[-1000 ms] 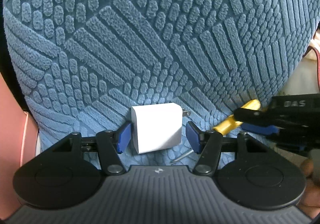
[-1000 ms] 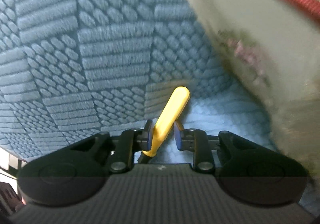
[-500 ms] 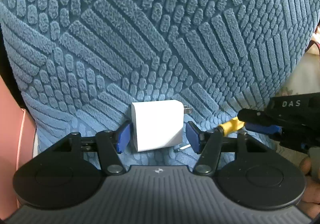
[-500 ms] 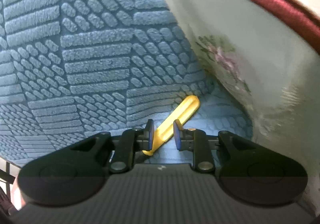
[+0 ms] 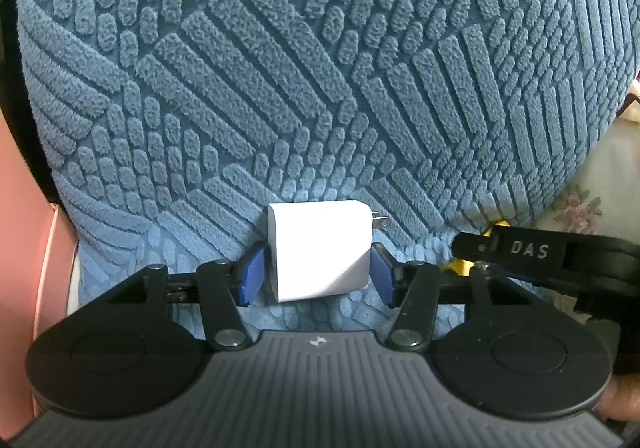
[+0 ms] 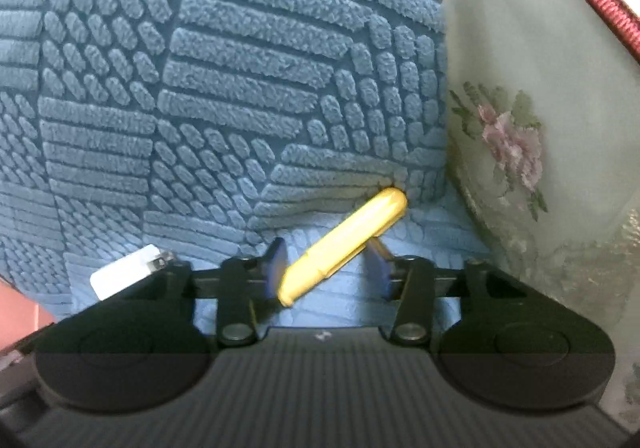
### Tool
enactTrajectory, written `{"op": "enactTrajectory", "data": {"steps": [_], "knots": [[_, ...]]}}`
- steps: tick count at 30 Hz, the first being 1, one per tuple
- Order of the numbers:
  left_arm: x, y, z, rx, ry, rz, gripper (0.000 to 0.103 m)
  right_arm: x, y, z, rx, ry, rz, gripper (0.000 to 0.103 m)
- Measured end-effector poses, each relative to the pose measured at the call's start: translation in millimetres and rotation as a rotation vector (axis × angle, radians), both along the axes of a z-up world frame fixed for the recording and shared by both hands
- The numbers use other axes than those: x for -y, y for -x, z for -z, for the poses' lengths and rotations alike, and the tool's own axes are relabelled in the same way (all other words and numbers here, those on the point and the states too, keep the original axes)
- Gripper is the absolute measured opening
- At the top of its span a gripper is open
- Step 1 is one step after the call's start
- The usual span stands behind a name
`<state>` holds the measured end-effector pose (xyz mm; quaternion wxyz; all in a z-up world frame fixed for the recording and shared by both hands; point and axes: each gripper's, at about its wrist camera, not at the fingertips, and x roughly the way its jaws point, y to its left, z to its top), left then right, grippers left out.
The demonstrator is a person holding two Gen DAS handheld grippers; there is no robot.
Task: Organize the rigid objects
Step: 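Lift the charger and screwdriver off the chair seat with both tools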
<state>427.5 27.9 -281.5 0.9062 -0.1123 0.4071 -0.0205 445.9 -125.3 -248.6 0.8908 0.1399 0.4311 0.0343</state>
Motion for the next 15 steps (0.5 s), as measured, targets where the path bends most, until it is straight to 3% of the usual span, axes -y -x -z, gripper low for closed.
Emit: {"op": "enactTrajectory", "data": {"steps": [4, 11, 13, 15], "knots": [[-5.7, 5.3, -3.9, -0.011, 0.016, 0.008, 0.060, 10.5, 1.7, -8.3, -0.011, -0.012, -0.001, 0.030], [-21.0, 6.8, -12.7, -0.031, 0.029, 0.021, 0.060, 28.6, 9.4, -26.9, 0.002, -0.005, -0.048, 0.027], [-24.5, 8.3, -14.7, -0.034, 0.034, 0.028, 0.059, 35.9, 14.5, -38.2, 0.034, 0.004, -0.059, 0.003], [-25.3, 10.5, -17.8, -0.030, 0.037, 0.037, 0.059, 37.8, 18.3, -49.4, 0.077, 0.014, -0.067, 0.004]]}}
